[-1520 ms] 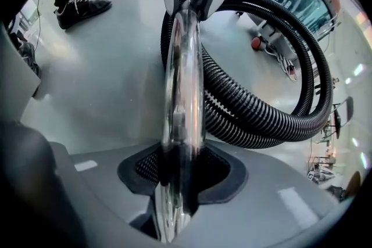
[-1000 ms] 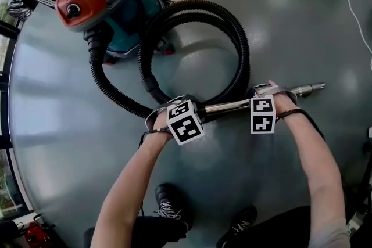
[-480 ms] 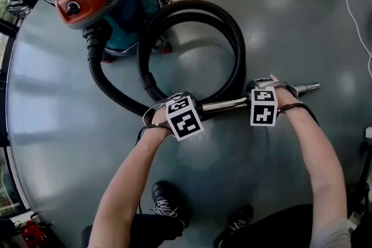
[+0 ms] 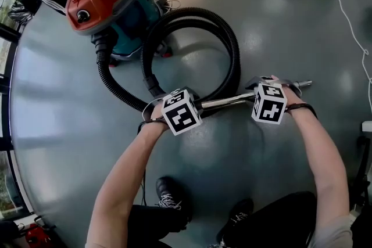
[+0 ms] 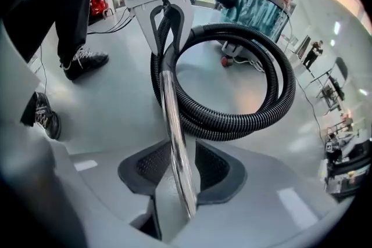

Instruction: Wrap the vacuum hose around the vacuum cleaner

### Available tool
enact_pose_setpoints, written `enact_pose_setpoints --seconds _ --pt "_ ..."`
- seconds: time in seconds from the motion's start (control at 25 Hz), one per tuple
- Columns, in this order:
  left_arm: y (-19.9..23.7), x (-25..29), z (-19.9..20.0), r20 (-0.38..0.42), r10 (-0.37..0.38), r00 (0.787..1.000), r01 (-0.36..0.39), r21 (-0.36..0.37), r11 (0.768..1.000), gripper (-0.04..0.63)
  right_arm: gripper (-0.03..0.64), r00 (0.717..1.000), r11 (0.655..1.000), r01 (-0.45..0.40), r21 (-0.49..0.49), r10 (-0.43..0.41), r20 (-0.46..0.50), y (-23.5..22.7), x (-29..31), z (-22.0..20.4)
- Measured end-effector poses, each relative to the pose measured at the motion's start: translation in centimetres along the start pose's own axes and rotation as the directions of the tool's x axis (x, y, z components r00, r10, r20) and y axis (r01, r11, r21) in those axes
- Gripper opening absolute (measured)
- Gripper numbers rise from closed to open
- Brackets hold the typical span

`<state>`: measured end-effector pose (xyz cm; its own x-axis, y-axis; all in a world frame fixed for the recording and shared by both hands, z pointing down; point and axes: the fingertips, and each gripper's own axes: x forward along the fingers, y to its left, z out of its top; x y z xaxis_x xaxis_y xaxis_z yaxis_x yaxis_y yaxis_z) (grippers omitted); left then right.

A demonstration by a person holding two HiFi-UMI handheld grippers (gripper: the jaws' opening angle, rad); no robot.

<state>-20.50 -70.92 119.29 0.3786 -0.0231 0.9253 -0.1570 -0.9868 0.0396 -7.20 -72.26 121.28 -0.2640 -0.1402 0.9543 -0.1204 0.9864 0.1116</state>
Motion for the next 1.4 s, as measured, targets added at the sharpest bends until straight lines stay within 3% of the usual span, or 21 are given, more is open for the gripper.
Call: enact_pose_setpoints --seconds 0.2,0.36,0.64,0.88,1.0,1.12,1.28,1.4 --pt "0.3 -5.9 1.8 0.035 0.045 0.998 -0.046 0.009 0.999 0.107 0.028 0.998 0.994 0.043 0.099 -0.047 0.031 0.3 -4.9 1.8" --pt "-0.7 -12.4 3.4 0.051 0.048 0.998 -0.048 0.009 0.999 0.095 0.026 0.995 0.981 0.065 0.183 -0.078 0.064 1.0 -11.0 4.8" --pt "-3.5 -26.6 8.5 0.079 0.064 0.995 -0.063 -0.016 0.998 0.074 0.026 0.985 0.965 0.094 0.243 -0.126 0.120 1.8 -25.2 11.6" --pt "-6.2 -39.9 14.8 0.153 0.123 0.981 -0.109 -0.101 0.989 0.042 0.026 0.960 0.931 0.150 0.333 -0.218 0.177 1.4 -39.9 15.9" --pt "-7.7 -45.8 18.0 0.217 0.173 0.961 -0.137 -0.173 0.975 0.002 0.026 0.934 0.905 0.152 0.398 -0.264 0.241 1.9 -47.2 17.7" --pt "-10.2 -51.4 21.6 0.285 0.209 0.935 -0.145 -0.228 0.963 0.002 0.026 0.894 0.859 0.126 0.496 -0.315 0.318 2.7 -54.5 19.0" --pt "-14.2 -58.7 26.2 0.354 0.263 0.898 -0.174 -0.262 0.949 0.002 0.026 0.801 0.782 0.096 0.616 -0.428 0.418 3.0 -63.4 20.2" --pt "-16.6 -63.0 29.0 0.383 0.287 0.878 -0.200 -0.251 0.947 0.002 0.026 0.751 0.767 0.091 0.635 -0.472 0.461 4.3 -68.9 21.1"
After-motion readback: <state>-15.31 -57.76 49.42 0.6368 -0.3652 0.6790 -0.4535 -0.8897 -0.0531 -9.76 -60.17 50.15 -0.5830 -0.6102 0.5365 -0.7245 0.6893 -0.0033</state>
